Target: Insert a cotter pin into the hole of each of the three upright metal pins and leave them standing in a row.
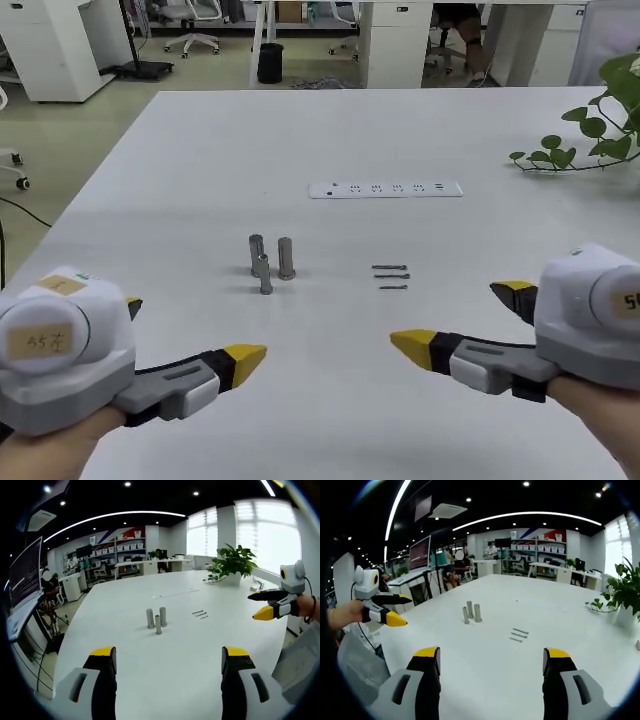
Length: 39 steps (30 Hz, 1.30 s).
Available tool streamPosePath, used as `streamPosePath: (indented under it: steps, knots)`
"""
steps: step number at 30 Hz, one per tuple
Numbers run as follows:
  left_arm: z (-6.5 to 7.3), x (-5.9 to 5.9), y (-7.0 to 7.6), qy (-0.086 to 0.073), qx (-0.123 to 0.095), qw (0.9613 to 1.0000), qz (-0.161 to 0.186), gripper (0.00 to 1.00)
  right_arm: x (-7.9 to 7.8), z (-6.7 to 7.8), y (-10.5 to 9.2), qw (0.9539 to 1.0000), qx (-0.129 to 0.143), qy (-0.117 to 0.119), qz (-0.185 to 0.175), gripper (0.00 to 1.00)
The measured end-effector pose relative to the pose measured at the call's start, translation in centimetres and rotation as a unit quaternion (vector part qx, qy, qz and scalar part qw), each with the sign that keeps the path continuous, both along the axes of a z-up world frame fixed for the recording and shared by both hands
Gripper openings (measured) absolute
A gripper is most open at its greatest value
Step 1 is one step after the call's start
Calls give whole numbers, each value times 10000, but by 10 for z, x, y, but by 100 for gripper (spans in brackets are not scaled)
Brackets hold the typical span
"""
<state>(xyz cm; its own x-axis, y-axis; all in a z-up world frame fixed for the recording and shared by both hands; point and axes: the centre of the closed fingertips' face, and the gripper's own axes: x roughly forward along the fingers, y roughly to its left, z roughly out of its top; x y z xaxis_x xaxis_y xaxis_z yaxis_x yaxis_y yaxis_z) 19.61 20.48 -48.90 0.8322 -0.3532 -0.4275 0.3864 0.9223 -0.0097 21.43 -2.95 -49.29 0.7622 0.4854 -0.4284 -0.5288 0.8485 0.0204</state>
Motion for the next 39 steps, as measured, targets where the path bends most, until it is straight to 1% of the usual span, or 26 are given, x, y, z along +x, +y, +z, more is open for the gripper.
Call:
streamPosePath:
  steps: [5,8,11,14,17,21,24,27,29,33,37,38,39]
  knots:
    - [0,1,1,-17,-3,10000,-2,84,0,0,0,10000,-18,-9,19,81]
    - [-2,1,1,11,-15,10000,-27,83,0,0,0,10000,-27,1,17,81]
    - [-2,2,2,5,-8,10000,-31,83,0,-1,0,10000,-28,0,22,81]
    - [-3,2,2,3,-4,10000,-38,83,0,0,0,10000,-46,-48,34,79]
    - [-4,3,2,-44,28,10000,-47,81,1,0,0,10000,-31,-42,28,79]
    - [-7,6,-1,-52,-27,10000,-54,79,3,1,1,10000,-33,-62,56,78]
    - [-9,12,-4,-70,64,9999,-110,76,3,0,1,9999,-28,-81,87,77]
    - [-13,21,-5,-56,111,9998,-155,74,4,-2,2,9999,-17,-77,122,76]
    - [-13,27,-5,-57,103,9998,-175,71,5,-2,3,9999,21,-63,141,75]
    - [-15,41,-7,-127,65,9996,-240,67,6,-3,4,9998,21,-83,183,73]
    - [-20,56,-10,-114,42,9992,-372,59,8,-7,3,9998,17,-52,209,71]
    - [-22,60,-11,-102,40,9990,-425,58,8,-8,3,9998,16,-48,215,71]
    - [-23,62,-11,-86,41,9990,-447,57,8,-9,4,9997,21,-49,230,70]
